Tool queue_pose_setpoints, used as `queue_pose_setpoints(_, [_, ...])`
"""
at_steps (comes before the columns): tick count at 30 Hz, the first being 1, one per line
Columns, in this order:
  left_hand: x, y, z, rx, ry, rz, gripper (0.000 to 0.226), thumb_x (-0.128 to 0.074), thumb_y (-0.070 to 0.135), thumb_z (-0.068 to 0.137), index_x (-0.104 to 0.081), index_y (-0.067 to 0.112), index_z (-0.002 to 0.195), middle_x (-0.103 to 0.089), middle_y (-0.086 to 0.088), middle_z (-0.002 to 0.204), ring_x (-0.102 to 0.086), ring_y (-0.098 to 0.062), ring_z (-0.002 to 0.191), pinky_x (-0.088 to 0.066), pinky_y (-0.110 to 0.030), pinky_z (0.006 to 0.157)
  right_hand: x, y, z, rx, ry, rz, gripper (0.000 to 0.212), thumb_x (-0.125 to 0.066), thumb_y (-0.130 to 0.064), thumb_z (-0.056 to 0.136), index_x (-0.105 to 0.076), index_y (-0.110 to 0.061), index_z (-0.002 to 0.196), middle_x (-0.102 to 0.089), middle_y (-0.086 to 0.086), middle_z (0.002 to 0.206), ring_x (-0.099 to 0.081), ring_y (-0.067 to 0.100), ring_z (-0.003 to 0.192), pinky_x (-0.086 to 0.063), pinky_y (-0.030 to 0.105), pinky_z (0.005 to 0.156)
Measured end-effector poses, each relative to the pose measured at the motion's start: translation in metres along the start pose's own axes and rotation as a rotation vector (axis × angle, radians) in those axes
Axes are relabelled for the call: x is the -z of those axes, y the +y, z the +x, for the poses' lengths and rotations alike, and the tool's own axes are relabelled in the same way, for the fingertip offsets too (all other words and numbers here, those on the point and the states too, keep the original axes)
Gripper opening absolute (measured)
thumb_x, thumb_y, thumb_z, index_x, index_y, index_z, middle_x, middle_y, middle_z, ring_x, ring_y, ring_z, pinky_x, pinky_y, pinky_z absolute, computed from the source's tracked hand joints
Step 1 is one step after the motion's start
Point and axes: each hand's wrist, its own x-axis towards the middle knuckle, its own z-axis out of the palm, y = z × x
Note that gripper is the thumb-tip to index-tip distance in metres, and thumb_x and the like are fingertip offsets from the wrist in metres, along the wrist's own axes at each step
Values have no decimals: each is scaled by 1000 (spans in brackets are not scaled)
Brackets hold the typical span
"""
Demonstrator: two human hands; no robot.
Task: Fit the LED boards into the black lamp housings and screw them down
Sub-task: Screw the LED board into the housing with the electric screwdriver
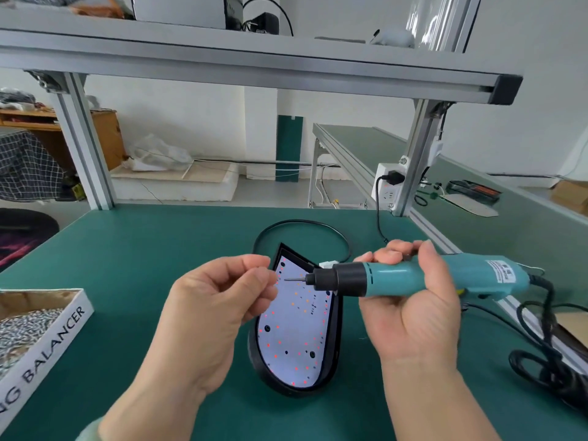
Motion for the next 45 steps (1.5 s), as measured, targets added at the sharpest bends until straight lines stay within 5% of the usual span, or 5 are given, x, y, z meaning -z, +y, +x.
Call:
queue_pose_setpoints(34, [-5,-14,-4,17,-105,202,16,-66,12,85,-76,18,74,-74,-7,70,-66,-12,55,-49,-16,50,0,2,-9,64,-46,26,13,-58,-14,76,-48,-19,84,-48,-6,66,-51,9,52,-52,26,65])
queue_pose_setpoints(36, [-4,-13,-3,27,-129,189,8,-69,19,82,-75,17,78,-74,-6,73,-67,-13,58,-50,-16,51,1,2,-8,65,-33,20,14,-58,-14,76,-48,-19,84,-48,-6,66,-50,9,52,-52,26,65])
queue_pose_setpoints(40, [2,-11,3,-44,-48,195,30,-68,50,65,-77,25,78,-75,-3,76,-69,-14,62,-52,-18,52,3,0,-7,64,-36,15,14,-59,-14,75,-49,-19,83,-48,-6,66,-51,9,52,-52,27,65])
queue_pose_setpoints(43, [15,-21,17,-103,173,388,16,-68,35,83,-72,24,93,-74,6,80,-69,-8,72,-53,-22,66,4,-2,-5,66,-25,-14,12,-59,-15,76,-49,-20,82,-49,-7,65,-51,9,52,-52,27,64])
queue_pose_setpoints(45, [20,-29,23,45,145,563,38,-70,37,81,-64,20,115,-71,9,90,-68,-12,86,-54,-34,81,7,-4,-2,73,5,-61,10,-58,-14,82,-49,-20,83,-49,-7,64,-51,10,52,-50,26,62])
